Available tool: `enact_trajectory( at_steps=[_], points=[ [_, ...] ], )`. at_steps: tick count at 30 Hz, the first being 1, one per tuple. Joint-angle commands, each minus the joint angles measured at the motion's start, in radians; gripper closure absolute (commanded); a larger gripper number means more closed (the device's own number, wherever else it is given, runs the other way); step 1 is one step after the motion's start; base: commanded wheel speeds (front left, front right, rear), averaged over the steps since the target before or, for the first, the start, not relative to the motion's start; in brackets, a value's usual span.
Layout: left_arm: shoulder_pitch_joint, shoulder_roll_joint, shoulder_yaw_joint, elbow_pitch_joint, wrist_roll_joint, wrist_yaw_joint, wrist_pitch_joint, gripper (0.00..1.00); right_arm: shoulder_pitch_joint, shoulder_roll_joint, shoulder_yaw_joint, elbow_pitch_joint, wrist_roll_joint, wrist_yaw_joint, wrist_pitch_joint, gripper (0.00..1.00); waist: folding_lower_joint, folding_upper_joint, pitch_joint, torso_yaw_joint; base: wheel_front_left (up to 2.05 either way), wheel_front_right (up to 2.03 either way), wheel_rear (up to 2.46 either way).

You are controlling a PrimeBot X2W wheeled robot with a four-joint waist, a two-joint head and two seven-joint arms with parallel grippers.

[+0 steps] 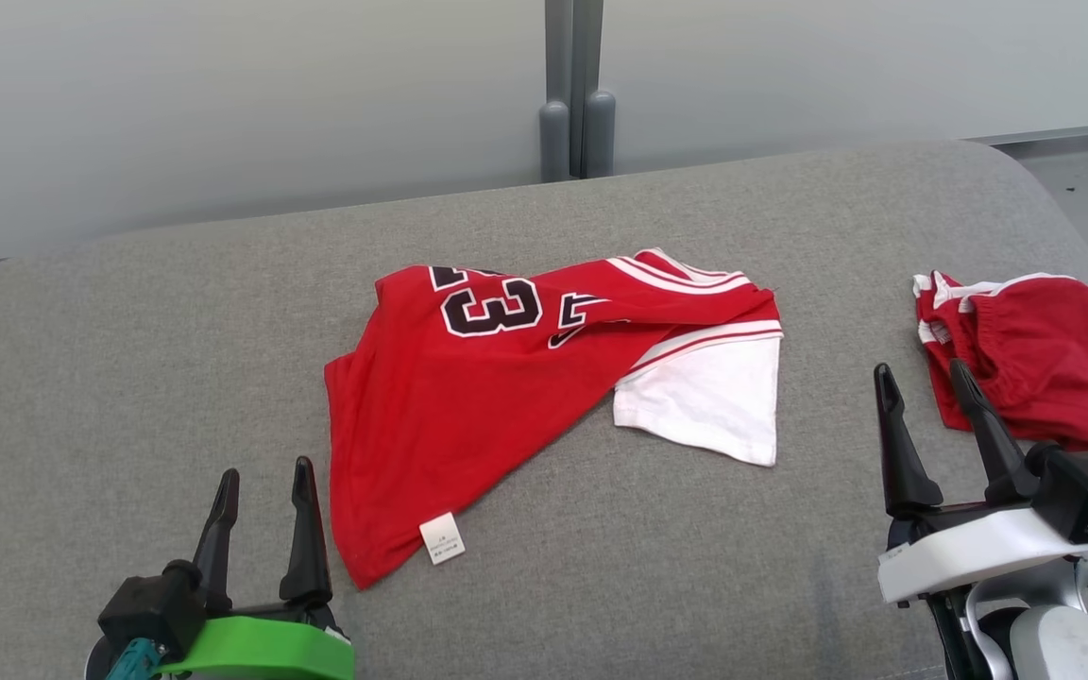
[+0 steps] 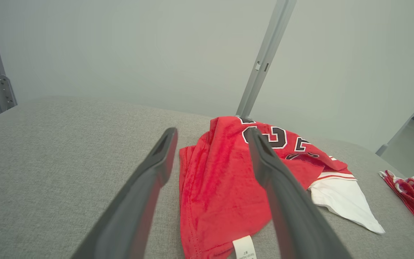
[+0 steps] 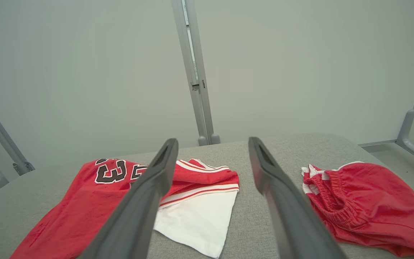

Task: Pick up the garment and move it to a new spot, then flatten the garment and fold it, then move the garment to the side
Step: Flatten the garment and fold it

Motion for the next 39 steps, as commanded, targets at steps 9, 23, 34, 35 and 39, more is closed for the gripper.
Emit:
enact_trajectory(
  at_steps=[9,23,34,35,39],
  points=[
    [0.016,-0.001,0.007,-0.017,0.012,0.005,0.001,0.0,-0.004,-0.001,0.005,0.007,-0.008,0.0,0.006,0.0,0.0001,0.0001,0.008,0.005,0.0,0.0,0.0],
    [0.0,-0.004,0.009,-0.013,0.023,0.002,0.001,0.0,-0.019,-0.001,0.0,0.026,-0.007,0.0,0.003,0.0,0.0001,0.0001,0.01,0.032,0.0,0.0,0.0],
    [-0.009,-0.005,0.01,-0.018,0.027,0.007,0.001,0.0,-0.031,-0.001,0.01,0.034,-0.004,0.0,-0.001,0.0,0.0001,0.0001,0.013,0.044,0.0,0.0,0.0],
    [-0.009,-0.005,0.011,-0.019,0.028,0.007,0.001,0.0,-0.029,-0.001,0.012,0.033,-0.004,0.0,0.002,0.0,0.0001,0.0001,0.013,0.044,0.0,0.0,0.0],
    [-0.01,-0.005,0.014,-0.02,0.03,0.009,0.001,0.0,-0.036,-0.002,-0.008,0.071,0.033,0.0,0.021,0.0,0.0001,0.0001,0.016,0.046,0.0,0.0,0.0]
  ],
)
